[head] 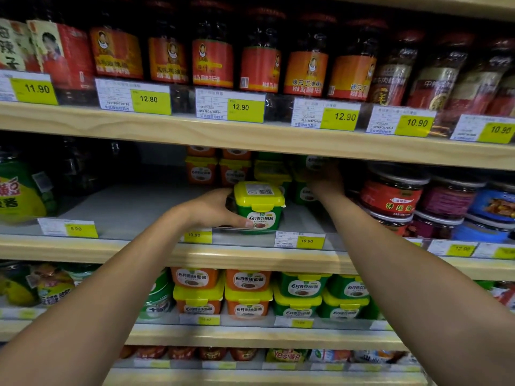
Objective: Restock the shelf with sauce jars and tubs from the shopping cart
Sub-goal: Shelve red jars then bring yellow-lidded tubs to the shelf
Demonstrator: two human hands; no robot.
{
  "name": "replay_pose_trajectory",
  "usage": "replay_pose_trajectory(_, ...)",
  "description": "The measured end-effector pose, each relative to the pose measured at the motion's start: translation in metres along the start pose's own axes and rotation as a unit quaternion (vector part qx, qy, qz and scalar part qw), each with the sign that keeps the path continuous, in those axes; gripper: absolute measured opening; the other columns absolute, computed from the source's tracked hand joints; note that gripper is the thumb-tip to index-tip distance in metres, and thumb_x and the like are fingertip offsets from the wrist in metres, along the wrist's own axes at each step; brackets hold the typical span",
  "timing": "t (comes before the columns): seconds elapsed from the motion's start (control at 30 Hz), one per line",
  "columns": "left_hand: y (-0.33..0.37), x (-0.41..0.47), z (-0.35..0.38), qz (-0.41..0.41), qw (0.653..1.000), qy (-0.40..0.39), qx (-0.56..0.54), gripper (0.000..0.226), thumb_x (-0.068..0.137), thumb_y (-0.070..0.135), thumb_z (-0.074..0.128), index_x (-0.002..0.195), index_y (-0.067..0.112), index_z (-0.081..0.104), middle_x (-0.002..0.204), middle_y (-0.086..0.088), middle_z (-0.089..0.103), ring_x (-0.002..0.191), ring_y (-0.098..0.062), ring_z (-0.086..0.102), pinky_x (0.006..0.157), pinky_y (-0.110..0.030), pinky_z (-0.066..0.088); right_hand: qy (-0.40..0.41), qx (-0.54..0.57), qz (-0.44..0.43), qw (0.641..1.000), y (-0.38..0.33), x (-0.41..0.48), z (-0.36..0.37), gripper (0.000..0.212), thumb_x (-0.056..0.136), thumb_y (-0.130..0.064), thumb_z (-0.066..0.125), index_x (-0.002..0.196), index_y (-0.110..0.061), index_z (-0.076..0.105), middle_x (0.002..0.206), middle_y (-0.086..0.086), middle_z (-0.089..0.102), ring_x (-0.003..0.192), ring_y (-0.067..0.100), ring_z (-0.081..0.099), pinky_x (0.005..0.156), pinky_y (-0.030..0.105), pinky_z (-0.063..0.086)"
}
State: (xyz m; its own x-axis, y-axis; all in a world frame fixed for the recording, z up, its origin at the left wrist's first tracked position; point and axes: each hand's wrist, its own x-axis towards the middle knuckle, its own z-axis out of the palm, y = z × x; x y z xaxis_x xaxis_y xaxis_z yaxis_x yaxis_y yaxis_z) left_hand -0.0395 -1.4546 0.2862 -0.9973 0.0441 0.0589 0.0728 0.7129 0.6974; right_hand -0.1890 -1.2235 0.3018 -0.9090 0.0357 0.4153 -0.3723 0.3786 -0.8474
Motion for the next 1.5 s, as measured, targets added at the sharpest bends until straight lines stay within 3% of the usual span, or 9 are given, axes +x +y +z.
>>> replay_pose_trajectory(0.27, -0.003, 0.002, 0.003, 0.021, 1.0, 0.011, -0.018, 0.092, 0.072, 0.029, 0.092, 0.148, 0.026, 0.04, 0.135, 0.009, 0.06, 0.12, -0.009, 0.059, 0.106, -0.028, 0.046, -0.003, -0.048, 0.052, 0.997, 0.016, 0.012, 0.015, 0.104, 0.069, -0.064, 0.081, 0.148, -0.009, 0.042, 0.145, 0.012, 0.054, 0.132, 0.024, 0.052, 0.106, 0.034, 0.044)
replay_pose_trajectory(0.57, 0.004, 0.001, 0.002, 0.016, 1.0, 0.012, -0.015, 0.095, 0.071, 0.027, 0.093, 0.149, 0.027, 0.039, 0.137, 0.009, 0.057, 0.125, -0.012, 0.056, 0.108, -0.029, 0.043, -0.156, -0.253, -0.035, 0.954, -0.017, -0.058, -0.027, 0.026, 0.096, -0.026, 0.058, 0.106, -0.006, 0.071, 0.11, 0.018, 0.07, 0.105, 0.036, 0.064, 0.085, 0.037, 0.05)
replay_pose_trajectory(0.7, 0.013, -0.003, -0.007, -0.03, 0.999, -0.038, 0.023, 0.074, 0.076, 0.032, 0.088, 0.14, 0.025, 0.051, 0.133, 0.005, 0.061, 0.119, -0.014, 0.057, 0.101, -0.027, 0.042, -0.297, -0.233, -0.066, 0.924, -0.028, -0.085, -0.03, 0.021, 0.096, -0.015, 0.055, 0.086, -0.005, 0.07, 0.071, 0.0, 0.062, 0.068, 0.016, 0.057, 0.065, 0.028, 0.042)
replay_pose_trajectory(0.8, 0.022, -0.007, -0.008, -0.038, 0.997, -0.043, 0.047, 0.068, 0.08, 0.033, 0.085, 0.139, 0.023, 0.054, 0.124, 0.009, 0.057, 0.114, -0.011, 0.054, 0.097, -0.025, 0.039, -0.341, -0.221, -0.066, 0.911, -0.038, -0.093, -0.028, 0.017, 0.096, -0.014, 0.059, 0.083, -0.004, 0.066, 0.067, -0.002, 0.059, 0.065, 0.013, 0.054, 0.059, 0.028, 0.039)
replay_pose_trajectory(0.9, 0.023, -0.008, -0.007, -0.037, 0.998, -0.031, 0.049, 0.074, 0.076, 0.037, 0.088, 0.14, 0.023, 0.052, 0.132, 0.01, 0.058, 0.12, -0.013, 0.056, 0.107, -0.031, 0.042, -0.334, -0.194, -0.073, 0.92, -0.038, -0.1, -0.023, 0.007, 0.09, -0.016, 0.069, 0.093, -0.009, 0.07, 0.079, -0.002, 0.068, 0.079, 0.016, 0.063, 0.067, 0.028, 0.05)
replay_pose_trajectory(1.03, 0.03, -0.005, -0.015, -0.008, 0.999, 0.018, 0.042, 0.072, 0.08, 0.035, 0.085, 0.141, 0.023, 0.05, 0.136, 0.007, 0.059, 0.121, -0.014, 0.057, 0.105, -0.033, 0.048, -0.251, -0.137, -0.07, 0.956, -0.036, -0.101, -0.019, 0.03, 0.087, -0.02, 0.075, 0.115, -0.012, 0.07, 0.112, 0.003, 0.073, 0.103, 0.02, 0.067, 0.087, 0.034, 0.054)
replay_pose_trajectory(1.17, 0.043, 0.007, -0.017, 0.025, 0.996, 0.067, -0.046, 0.064, 0.085, 0.02, 0.081, 0.138, 0.023, 0.044, 0.121, 0.006, 0.061, 0.109, -0.014, 0.064, 0.082, -0.033, 0.062, -0.15, -0.086, -0.083, 0.981, -0.04, -0.093, -0.018, 0.028, 0.087, -0.021, 0.075, 0.113, -0.011, 0.07, 0.114, 0.009, 0.073, 0.104, 0.026, 0.067, 0.079, 0.029, 0.048)
replay_pose_trajectory(1.33, 0.051, 0.028, -0.004, 0.043, 0.983, 0.14, -0.11, 0.068, 0.08, 0.03, 0.086, 0.135, 0.017, 0.049, 0.135, -0.006, 0.06, 0.12, -0.024, 0.062, 0.09, -0.043, 0.061, -0.122, -0.041, -0.05, 0.99, -0.027, -0.066, -0.006, 0.035, 0.086, -0.04, 0.065, 0.115, -0.02, 0.062, 0.112, 0.01, 0.071, 0.1, 0.033, 0.068, 0.084, 0.054, 0.057)
replay_pose_trajectory(1.5, 0.058, 0.045, 0.007, 0.073, 0.968, 0.203, -0.128, 0.046, 0.094, 0.019, 0.073, 0.133, 0.012, 0.052, 0.129, -0.003, 0.056, 0.118, -0.021, 0.056, 0.093, -0.033, 0.058, -0.097, -0.129, -0.102, 0.982, -0.028, -0.043, 0.004, 0.025, 0.096, -0.025, 0.058, 0.111, -0.005, 0.061, 0.112, 0.021, 0.067, 0.101, 0.04, 0.064, 0.083, 0.053, 0.053)
